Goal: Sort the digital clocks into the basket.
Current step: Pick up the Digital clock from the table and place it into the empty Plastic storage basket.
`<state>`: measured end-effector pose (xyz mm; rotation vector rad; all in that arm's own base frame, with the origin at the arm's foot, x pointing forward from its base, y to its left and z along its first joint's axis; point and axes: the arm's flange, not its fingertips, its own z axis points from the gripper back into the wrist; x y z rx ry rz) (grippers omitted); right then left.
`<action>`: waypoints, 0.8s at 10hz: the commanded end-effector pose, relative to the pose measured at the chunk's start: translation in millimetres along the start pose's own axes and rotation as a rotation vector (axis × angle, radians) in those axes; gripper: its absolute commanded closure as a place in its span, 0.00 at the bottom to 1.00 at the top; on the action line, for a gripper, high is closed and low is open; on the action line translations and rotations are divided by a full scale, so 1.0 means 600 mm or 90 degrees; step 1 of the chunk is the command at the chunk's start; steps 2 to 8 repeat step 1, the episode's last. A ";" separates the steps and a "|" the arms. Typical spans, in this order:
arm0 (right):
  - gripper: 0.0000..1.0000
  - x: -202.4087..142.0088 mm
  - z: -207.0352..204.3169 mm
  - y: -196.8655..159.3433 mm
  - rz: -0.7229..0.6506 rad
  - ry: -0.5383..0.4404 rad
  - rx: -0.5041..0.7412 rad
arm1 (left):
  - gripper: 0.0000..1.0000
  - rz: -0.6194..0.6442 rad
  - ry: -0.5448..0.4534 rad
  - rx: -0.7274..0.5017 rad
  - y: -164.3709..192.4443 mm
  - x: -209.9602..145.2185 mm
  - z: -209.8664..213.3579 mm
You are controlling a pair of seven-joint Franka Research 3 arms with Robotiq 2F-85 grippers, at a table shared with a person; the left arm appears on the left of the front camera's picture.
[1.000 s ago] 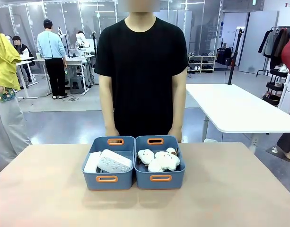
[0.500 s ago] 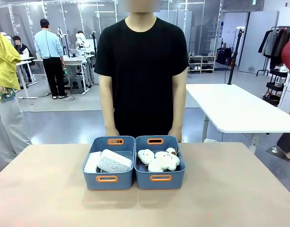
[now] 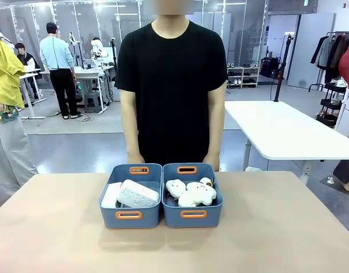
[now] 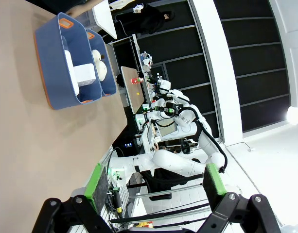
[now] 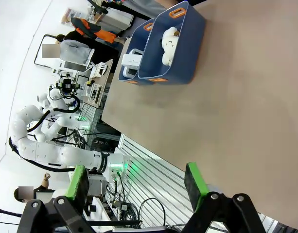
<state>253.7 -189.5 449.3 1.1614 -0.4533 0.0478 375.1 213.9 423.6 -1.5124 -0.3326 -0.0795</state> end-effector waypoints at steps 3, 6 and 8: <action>0.00 0.000 0.000 0.005 -0.011 0.005 -0.012 | 0.00 -0.003 -0.003 0.009 -0.004 0.003 -0.001; 0.00 0.000 0.000 0.005 -0.011 0.005 -0.012 | 0.00 -0.003 -0.003 0.009 -0.004 0.003 -0.001; 0.00 0.000 0.000 0.005 -0.011 0.005 -0.012 | 0.00 -0.003 -0.003 0.009 -0.004 0.003 -0.001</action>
